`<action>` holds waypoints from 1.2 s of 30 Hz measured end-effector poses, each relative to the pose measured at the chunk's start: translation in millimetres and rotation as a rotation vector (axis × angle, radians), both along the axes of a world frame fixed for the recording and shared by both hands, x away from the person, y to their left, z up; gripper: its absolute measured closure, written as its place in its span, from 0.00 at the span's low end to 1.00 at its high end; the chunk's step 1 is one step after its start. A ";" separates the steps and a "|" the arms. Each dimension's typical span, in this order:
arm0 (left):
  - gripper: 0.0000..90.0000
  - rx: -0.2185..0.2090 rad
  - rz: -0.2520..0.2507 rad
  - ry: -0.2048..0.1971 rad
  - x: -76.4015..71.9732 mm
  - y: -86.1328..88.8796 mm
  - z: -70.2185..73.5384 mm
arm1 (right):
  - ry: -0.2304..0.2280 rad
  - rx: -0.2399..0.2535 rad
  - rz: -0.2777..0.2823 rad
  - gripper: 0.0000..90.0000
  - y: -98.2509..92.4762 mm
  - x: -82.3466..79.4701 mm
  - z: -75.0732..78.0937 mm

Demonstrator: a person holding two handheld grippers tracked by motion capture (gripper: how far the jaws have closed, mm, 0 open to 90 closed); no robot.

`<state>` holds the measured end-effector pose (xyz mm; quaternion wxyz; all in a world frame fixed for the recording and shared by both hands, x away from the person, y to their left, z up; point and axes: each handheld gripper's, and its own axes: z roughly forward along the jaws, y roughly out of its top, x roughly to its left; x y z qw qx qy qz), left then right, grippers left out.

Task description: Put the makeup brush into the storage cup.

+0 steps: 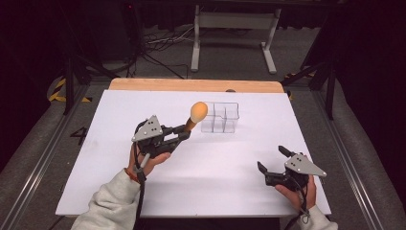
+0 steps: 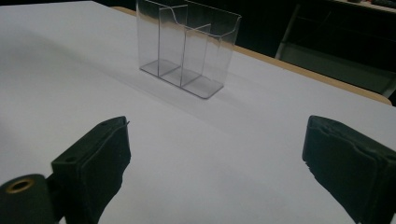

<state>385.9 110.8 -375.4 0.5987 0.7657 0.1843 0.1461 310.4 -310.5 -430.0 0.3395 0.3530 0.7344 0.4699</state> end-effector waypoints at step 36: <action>0.80 0.014 -0.098 0.004 -10.6 -38.6 -12.8 | -0.038 0.216 0.178 0.09 20.1 -3.3 36.1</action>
